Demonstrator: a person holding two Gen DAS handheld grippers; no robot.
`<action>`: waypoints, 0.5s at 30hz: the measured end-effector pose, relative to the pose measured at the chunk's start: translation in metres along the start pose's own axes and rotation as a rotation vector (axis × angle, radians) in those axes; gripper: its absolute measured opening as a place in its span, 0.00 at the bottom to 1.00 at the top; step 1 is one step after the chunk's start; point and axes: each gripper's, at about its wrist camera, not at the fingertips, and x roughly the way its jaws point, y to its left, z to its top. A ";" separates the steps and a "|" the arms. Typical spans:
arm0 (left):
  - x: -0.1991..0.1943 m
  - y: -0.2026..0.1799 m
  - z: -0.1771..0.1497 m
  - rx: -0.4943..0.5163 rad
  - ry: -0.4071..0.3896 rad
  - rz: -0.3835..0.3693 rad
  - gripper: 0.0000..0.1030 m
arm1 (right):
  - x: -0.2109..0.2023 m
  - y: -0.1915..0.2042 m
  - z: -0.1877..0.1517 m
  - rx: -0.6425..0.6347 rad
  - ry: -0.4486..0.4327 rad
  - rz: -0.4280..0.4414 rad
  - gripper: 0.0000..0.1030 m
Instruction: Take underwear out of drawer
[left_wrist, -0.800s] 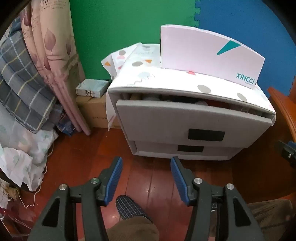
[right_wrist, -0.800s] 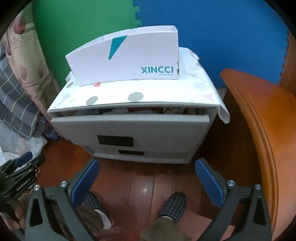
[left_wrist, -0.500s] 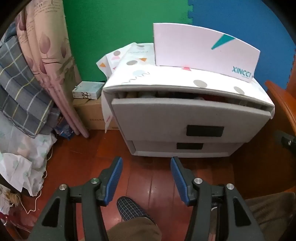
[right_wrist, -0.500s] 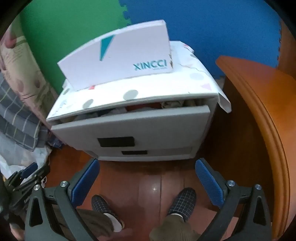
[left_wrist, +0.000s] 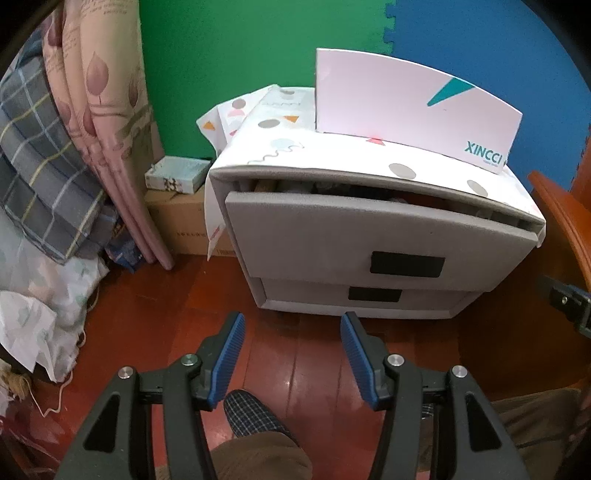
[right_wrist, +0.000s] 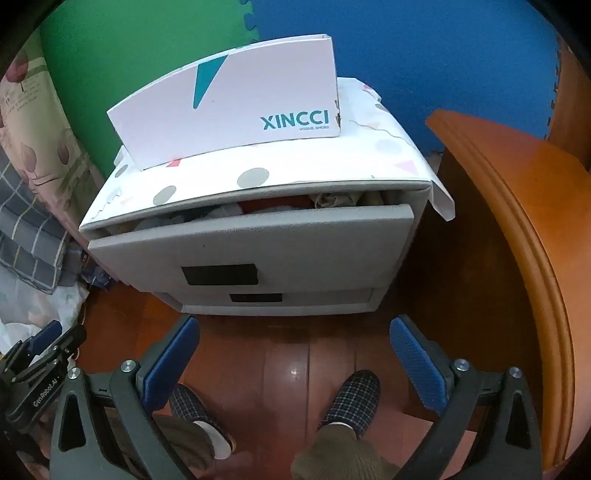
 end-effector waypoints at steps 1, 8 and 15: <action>0.001 0.001 0.000 -0.007 0.004 -0.002 0.54 | 0.000 0.000 0.000 0.002 0.001 -0.004 0.99; 0.002 0.003 -0.001 -0.021 0.006 -0.005 0.54 | 0.001 0.000 -0.001 0.006 0.005 0.001 0.99; 0.004 0.002 -0.002 -0.021 0.014 -0.006 0.54 | 0.003 0.000 -0.002 0.008 0.012 0.000 0.99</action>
